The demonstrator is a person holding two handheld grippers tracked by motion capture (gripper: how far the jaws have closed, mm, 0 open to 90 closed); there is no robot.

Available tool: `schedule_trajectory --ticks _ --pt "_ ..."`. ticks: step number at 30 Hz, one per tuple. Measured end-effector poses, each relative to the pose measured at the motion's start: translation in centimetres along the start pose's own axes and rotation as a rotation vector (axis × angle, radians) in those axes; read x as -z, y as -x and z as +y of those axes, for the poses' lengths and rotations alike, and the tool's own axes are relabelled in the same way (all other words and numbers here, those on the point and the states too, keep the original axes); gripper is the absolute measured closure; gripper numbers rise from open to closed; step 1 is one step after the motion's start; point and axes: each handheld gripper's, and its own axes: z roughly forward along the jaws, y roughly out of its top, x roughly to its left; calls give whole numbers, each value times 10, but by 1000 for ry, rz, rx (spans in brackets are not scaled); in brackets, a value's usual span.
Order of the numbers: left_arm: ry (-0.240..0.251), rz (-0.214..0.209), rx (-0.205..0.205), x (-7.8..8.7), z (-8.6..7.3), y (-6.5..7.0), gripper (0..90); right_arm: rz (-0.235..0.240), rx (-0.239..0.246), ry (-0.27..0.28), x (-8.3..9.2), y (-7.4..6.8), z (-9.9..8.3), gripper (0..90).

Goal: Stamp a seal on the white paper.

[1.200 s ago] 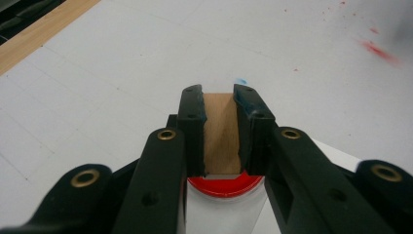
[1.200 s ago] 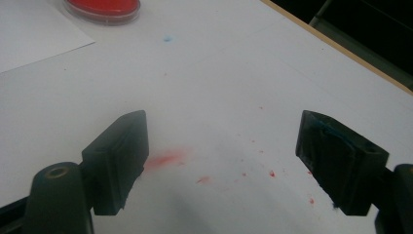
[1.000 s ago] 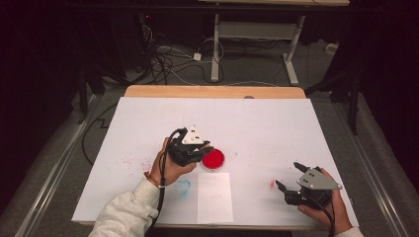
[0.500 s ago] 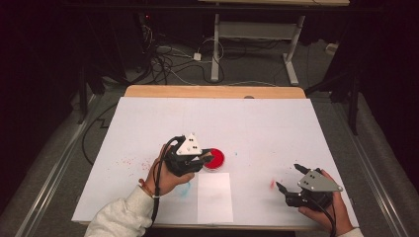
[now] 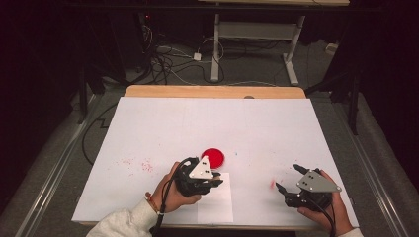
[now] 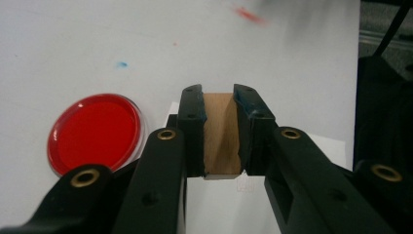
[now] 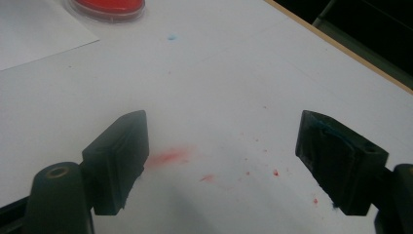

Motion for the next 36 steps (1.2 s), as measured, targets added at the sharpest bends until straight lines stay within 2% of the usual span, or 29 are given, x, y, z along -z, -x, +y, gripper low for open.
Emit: schedule_trajectory --ticks 1,5,8,13,16,23,26,30,32,36 --pt "-24 -3 -10 -3 -2 0 735 1 0 0 0 0 0 201" --pt "-73 -6 2 -14 -11 -2 735 1 4 -2 -1 0 0 201" --pt "-95 -18 8 -20 -15 -2 735 1 3 -3 -1 0 0 201" --pt "-132 -13 1 -29 -19 -2 735 2 6 -7 -1 -1 0 201" --pt "-128 -6 3 -31 -21 -3 735 3 6 -7 -1 -1 0 201" --pt "-132 -27 9 -36 -25 -9 735 5 10 -8 -2 -1 -1 201" --pt "-122 -34 28 -36 -27 -10 735 4 9 -9 -2 -1 -1 201" --pt "-131 -31 22 -37 -27 -10 735 5 13 -12 -2 -2 0 201" --pt "-120 -41 42 -37 -28 -11 736 4 13 -12 -2 -2 0 201" --pt "-122 -41 45 -38 -28 -11 736 3 12 -11 -2 -2 0 201"
